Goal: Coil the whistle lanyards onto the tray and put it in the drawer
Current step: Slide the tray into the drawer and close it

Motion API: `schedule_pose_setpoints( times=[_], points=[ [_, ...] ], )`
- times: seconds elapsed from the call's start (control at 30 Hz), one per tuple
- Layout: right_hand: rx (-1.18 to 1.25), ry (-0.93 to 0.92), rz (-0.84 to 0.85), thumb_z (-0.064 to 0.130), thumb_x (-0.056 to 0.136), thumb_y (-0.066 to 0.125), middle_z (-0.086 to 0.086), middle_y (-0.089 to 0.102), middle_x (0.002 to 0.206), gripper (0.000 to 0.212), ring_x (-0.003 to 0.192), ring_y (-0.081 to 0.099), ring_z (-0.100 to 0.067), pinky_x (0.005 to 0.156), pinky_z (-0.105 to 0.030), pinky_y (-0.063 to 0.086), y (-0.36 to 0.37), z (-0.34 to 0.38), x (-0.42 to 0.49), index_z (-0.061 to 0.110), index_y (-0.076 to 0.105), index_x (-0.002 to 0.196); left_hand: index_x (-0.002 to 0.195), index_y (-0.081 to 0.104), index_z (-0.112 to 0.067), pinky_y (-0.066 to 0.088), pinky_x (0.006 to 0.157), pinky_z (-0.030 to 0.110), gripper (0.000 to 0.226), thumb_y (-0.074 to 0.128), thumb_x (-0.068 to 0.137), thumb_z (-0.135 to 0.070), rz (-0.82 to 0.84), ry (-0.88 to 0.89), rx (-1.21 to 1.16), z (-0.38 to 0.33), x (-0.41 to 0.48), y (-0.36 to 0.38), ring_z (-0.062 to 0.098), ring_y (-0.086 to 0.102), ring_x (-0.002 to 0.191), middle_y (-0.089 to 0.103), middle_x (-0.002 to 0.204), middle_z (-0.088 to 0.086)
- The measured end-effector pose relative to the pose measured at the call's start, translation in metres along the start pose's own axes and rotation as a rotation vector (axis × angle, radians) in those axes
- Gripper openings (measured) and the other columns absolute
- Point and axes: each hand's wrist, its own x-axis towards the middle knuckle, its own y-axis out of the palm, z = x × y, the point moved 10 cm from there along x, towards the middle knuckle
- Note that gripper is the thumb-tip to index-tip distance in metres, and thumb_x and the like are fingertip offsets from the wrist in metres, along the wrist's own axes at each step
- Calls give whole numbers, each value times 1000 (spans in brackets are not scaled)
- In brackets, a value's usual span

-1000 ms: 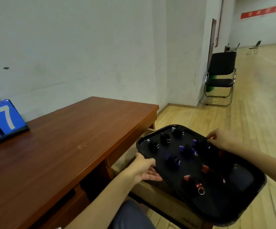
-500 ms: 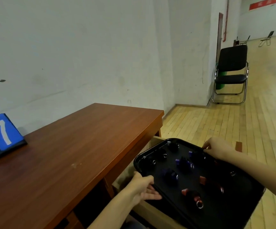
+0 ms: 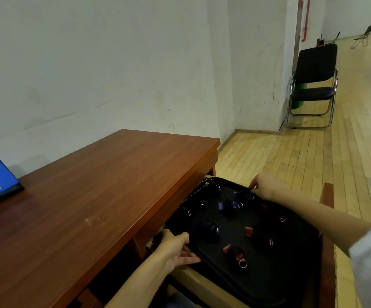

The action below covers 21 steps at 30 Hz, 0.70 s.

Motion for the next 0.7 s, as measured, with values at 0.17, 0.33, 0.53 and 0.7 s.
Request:
schedule_pose_setpoints(
  times=[0.17,0.33,0.53,0.7],
  points=[
    [28,13,0,21,86,63,-5,66,106,24,94,62,-19,82,-31,54,20,5,13,17,65,109,147,10,-19,56,53,47,76,46,87,10,-25,-65,-13,6,8,-3,39,58,79,49,95,26],
    [43,11,-21,18,87,58,-3,65,105,25,90,62,-17,77,-31,55,38,5,20,17,63,112,148,3,-20,52,69,52,76,40,90,12,-64,-120,30,13,18,4,39,57,75,49,88,27],
    [-25,9,15,11,87,54,-6,64,109,33,97,61,-22,80,-35,55,57,-5,26,15,58,120,120,38,8,47,90,57,32,42,88,9,8,-299,66,31,25,18,46,53,106,47,103,27],
    [-126,-10,31,9,88,53,-7,62,110,30,97,61,-23,76,-31,53,66,-10,25,13,56,118,126,37,0,46,89,57,46,45,82,8,19,-393,-15,38,23,32,47,52,105,45,118,31]
  ],
)
